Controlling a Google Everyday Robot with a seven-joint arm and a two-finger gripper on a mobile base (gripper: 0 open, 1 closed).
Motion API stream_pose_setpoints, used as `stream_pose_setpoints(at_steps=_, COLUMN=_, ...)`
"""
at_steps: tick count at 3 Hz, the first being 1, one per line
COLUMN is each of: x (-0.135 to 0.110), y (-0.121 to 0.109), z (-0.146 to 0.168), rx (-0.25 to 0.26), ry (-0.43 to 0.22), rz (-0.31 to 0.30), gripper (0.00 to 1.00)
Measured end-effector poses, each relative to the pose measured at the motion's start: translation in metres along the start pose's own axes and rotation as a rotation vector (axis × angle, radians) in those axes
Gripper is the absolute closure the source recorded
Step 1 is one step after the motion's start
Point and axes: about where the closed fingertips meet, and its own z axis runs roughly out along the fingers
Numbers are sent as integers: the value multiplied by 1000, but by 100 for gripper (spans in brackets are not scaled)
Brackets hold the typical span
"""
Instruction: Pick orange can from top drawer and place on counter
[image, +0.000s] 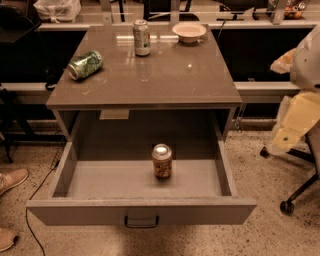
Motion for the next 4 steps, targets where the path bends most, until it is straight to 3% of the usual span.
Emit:
stream_pose_setpoints(at_steps=1, x=4, y=23, z=65, rx=-83, ry=-163, rz=147, gripper=0)
stream_pose_setpoints(at_steps=2, x=-10, y=41, z=123, rx=-156, ry=-350, rz=300, gripper=0)
stream_pose_setpoints(at_steps=3, x=-66, y=30, z=159, rx=-170, ry=-603, rz=416, gripper=0)
stream_pose_setpoints(at_steps=4, x=-67, y=23, z=154, rx=-142, ry=-604, rz=424, gripper=0)
